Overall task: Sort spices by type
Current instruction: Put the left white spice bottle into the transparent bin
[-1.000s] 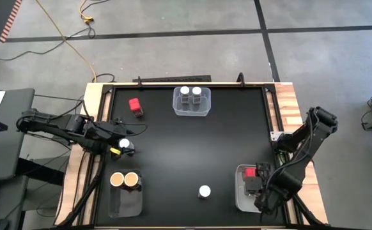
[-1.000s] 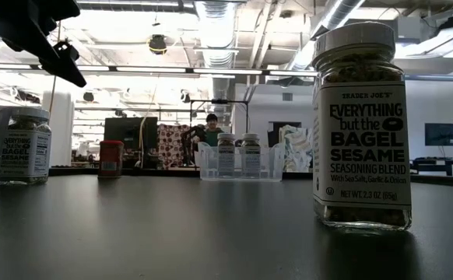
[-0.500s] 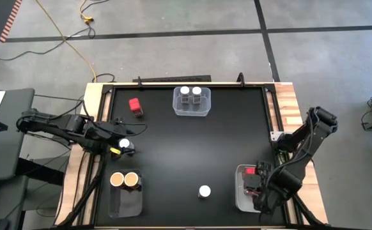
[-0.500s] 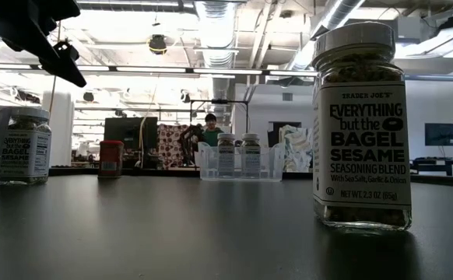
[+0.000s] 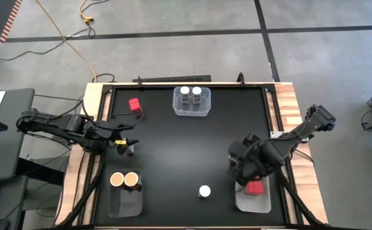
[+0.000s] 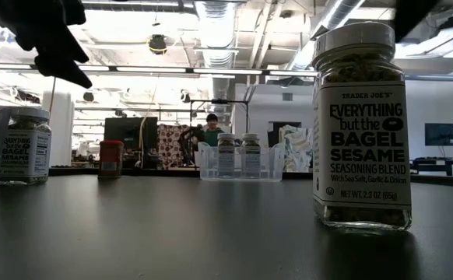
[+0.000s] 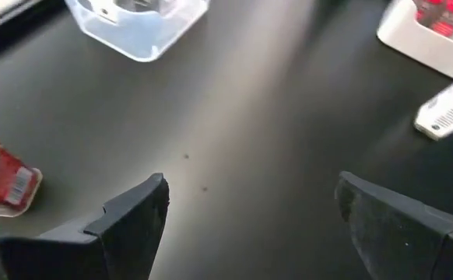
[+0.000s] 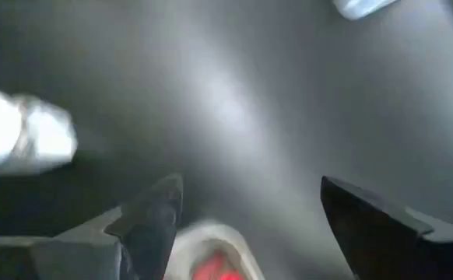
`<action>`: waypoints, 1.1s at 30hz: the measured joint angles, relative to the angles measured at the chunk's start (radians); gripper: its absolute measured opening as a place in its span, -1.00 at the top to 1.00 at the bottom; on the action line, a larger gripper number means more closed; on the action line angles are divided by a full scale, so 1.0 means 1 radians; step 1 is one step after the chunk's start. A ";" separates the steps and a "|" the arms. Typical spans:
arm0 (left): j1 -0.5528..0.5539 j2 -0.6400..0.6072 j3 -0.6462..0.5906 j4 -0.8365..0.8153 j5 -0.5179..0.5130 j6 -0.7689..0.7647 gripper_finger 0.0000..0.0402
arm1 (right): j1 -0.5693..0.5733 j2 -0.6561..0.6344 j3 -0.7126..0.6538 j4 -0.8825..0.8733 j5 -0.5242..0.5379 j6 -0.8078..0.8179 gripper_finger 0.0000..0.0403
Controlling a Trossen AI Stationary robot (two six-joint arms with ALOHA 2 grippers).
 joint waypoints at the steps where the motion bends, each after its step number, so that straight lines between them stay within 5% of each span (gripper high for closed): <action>1: 0.000 0.000 0.000 0.000 -0.011 -0.002 -0.76 | -0.020 0.000 0.000 -0.001 0.030 0.015 -0.63; 8: 0.001 0.000 0.000 0.000 -0.100 -0.019 -0.76 | -0.117 -0.004 -0.001 0.009 0.268 0.140 -0.60; 18: 0.001 0.000 0.000 0.027 -0.122 -0.009 -0.76 | -0.262 -0.083 -0.105 0.061 0.334 0.159 -0.60; 24: 0.001 0.000 0.000 0.055 -0.124 0.093 -0.76 | -0.325 -0.209 -0.431 0.539 0.303 0.091 -0.60; 33: 0.001 0.016 0.022 0.115 -0.128 0.245 -0.75 | -0.408 -0.391 -0.759 1.233 0.157 -0.319 -0.60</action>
